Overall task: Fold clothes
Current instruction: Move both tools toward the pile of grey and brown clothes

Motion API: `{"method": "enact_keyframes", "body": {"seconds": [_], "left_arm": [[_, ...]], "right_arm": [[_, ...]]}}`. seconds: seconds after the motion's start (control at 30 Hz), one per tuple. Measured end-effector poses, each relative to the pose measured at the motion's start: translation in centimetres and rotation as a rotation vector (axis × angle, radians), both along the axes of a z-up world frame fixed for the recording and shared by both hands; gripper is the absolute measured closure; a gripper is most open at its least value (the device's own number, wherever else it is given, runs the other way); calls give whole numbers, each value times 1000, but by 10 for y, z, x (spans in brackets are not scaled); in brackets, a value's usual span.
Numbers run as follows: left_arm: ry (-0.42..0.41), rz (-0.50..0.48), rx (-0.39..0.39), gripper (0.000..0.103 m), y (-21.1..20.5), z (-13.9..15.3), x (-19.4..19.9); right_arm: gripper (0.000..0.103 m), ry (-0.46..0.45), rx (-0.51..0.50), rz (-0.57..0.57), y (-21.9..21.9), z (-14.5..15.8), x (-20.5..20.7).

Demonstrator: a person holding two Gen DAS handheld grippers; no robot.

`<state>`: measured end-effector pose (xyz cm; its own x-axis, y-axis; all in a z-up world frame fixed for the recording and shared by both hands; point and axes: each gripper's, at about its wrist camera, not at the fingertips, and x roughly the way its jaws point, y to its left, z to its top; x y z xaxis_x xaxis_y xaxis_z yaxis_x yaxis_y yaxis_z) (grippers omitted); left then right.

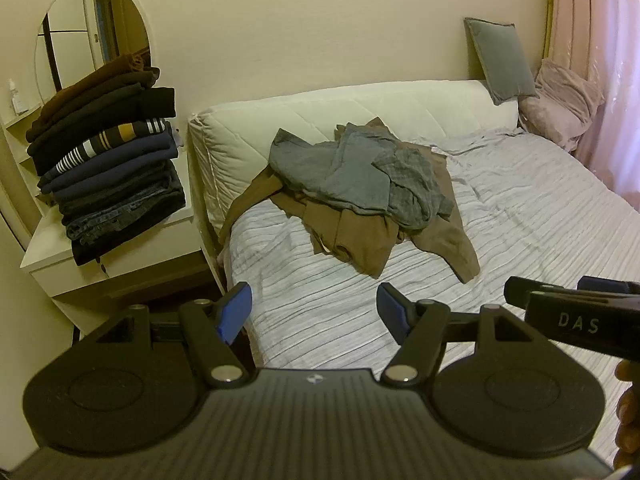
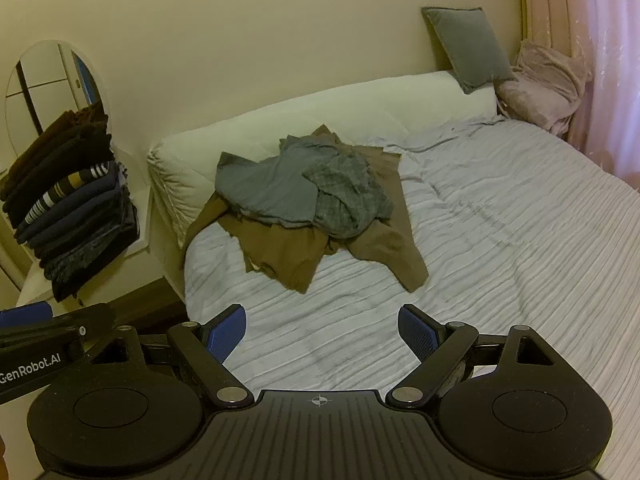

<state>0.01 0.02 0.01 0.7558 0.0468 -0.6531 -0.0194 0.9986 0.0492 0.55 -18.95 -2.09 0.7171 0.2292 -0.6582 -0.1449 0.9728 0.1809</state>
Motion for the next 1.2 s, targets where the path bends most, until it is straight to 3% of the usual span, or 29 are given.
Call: {"method": "enact_keyframes", "body": {"seconds": [0.57, 1.2], "left_arm": [[-9, 18, -8, 37, 11, 7, 3], [-25, 22, -2, 37, 13, 7, -5]], "right_arm": [[17, -19, -4, -6, 1, 22, 7], [17, -63, -6, -6, 7, 27, 2]]}}
